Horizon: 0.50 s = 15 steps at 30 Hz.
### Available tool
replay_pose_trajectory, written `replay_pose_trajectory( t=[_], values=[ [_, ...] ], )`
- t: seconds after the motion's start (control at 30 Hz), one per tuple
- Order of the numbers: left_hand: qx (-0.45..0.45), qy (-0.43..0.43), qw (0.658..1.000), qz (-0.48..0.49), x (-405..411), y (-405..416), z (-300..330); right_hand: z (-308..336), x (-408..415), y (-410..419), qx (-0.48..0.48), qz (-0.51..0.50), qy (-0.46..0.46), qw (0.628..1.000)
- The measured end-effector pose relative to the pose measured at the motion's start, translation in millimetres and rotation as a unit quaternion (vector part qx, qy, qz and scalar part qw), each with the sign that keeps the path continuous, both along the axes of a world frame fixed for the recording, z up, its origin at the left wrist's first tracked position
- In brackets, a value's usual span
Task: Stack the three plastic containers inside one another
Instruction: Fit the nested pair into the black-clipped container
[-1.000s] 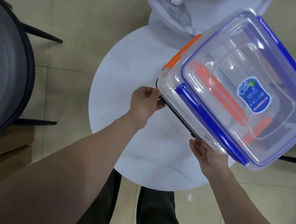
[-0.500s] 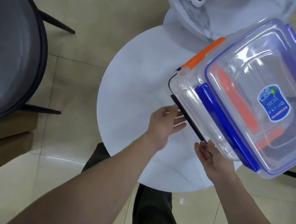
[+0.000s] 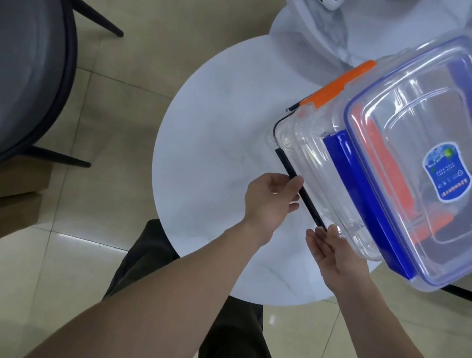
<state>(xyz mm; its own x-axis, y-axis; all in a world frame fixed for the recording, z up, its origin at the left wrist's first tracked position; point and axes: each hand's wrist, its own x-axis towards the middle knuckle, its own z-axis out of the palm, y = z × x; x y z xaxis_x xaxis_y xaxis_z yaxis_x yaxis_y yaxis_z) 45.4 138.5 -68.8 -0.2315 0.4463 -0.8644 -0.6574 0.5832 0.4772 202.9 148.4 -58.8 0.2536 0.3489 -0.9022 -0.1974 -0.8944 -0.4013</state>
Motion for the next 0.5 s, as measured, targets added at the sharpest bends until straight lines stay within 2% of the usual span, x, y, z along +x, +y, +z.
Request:
replay_pose_trajectory(
  t=[0.23,0.37,0.5],
  values=[
    [-0.031,0.009,0.999,-0.021,-5.1,-14.2,-2.3,-2.2,2.8,0.1,-0.004,-0.015,0.010,1.000],
    [-0.092,-0.024,0.994,0.044,-8.5,-25.0,-5.2,-1.7,4.3,-0.5,-0.004,-0.018,0.025,1.000],
    [-0.097,-0.077,0.987,0.106,-9.9,-18.2,6.6,-2.4,4.4,-0.2,-0.007,-0.019,0.026,0.999]
  ],
)
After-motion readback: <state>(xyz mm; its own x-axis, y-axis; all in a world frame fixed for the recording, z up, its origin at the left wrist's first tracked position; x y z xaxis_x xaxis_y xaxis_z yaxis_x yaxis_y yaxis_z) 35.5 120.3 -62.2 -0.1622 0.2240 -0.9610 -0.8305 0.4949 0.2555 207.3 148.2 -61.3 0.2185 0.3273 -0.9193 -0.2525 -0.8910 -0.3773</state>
